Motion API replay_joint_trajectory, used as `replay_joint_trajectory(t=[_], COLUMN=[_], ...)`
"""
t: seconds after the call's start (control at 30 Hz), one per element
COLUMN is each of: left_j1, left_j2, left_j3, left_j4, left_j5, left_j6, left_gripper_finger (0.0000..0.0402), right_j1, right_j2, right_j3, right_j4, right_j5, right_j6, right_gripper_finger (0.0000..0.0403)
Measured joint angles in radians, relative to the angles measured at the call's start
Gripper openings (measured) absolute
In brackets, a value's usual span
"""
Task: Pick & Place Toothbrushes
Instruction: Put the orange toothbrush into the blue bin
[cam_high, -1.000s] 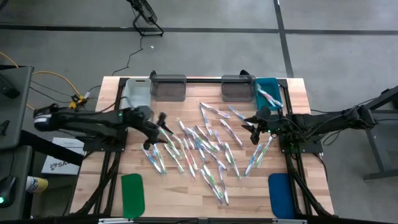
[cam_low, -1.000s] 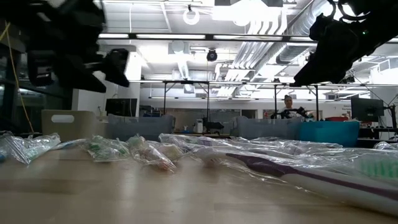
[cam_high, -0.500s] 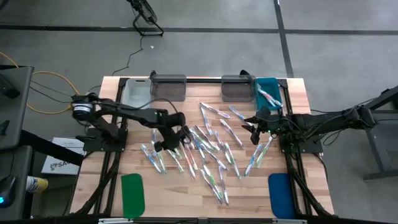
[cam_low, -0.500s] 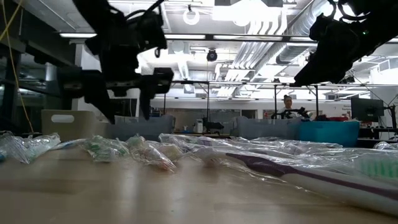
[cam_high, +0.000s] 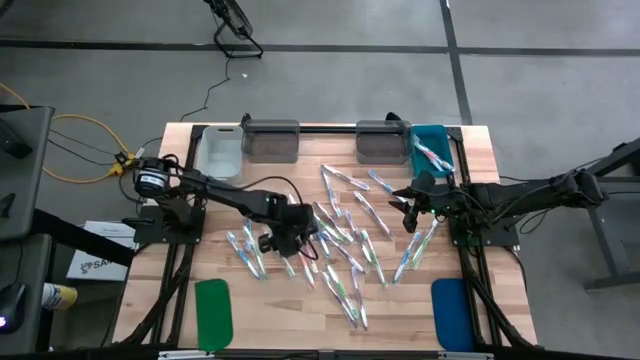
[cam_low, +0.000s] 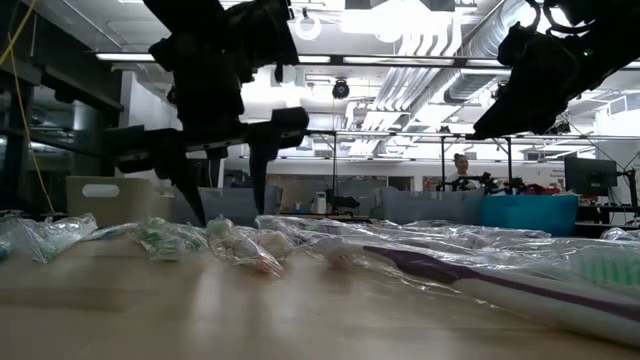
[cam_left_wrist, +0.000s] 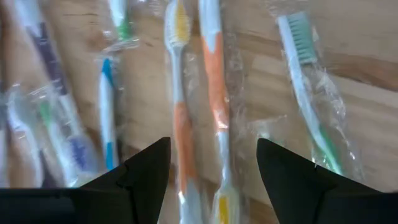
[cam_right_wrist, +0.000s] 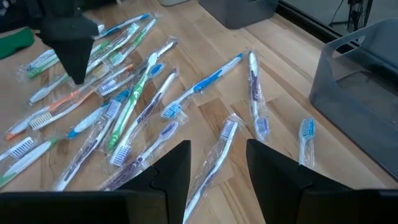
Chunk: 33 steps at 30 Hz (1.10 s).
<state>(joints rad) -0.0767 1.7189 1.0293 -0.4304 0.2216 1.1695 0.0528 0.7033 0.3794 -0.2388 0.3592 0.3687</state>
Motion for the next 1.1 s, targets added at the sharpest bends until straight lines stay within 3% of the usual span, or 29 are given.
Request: replay_joint_trajectory(t=[0.63, 1.1], left_j1=[-0.009, -0.009], left_j2=[0.051, 0.051], left_j3=[0.007, 0.007], left_j4=[0.013, 0.06], left_j5=[-0.03, 0.032], left_j6=[-0.038, -0.074], left_gripper_finger=[0.014, 0.0134], right_j1=[0.0, 0.0], right_j2=[0.0, 0.0], right_j3=[0.0, 0.0], right_j4=[0.003, 0.003], right_j5=[0.0, 0.0], right_j6=[0.0, 0.0], right_gripper_finger=[0.0149, 0.0149])
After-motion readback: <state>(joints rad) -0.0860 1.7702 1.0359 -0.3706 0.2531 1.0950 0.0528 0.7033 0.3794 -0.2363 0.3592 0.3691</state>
